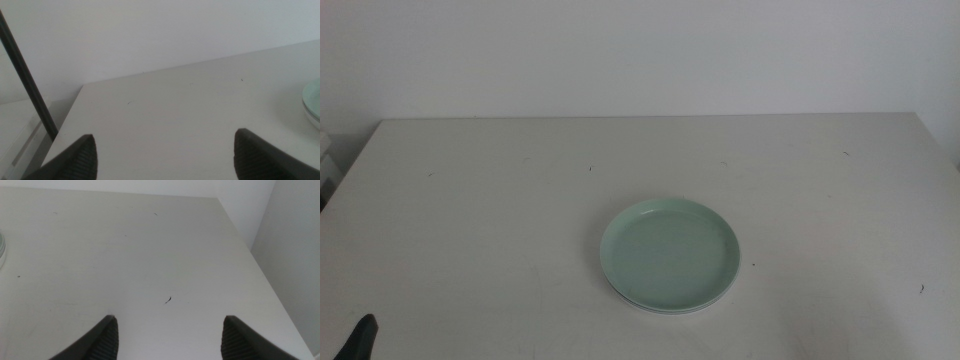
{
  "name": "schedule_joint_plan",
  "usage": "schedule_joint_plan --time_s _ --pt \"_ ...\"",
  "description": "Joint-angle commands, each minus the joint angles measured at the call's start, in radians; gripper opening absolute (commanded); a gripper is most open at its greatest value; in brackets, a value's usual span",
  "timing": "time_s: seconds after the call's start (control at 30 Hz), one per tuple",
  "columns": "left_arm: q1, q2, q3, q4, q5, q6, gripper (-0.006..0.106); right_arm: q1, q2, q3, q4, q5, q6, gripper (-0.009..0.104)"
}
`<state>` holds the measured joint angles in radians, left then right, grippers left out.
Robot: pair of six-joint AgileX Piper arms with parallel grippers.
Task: Stack the three bowls on top of each other.
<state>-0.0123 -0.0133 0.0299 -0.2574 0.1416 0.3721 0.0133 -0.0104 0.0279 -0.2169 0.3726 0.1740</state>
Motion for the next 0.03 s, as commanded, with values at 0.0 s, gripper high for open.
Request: schedule_joint_plan --time_s 0.0 --pt "0.001 -0.014 -0.004 -0.006 -0.085 -0.007 0.105 -0.007 -0.026 -0.006 -0.014 -0.072 -0.005 0.052"
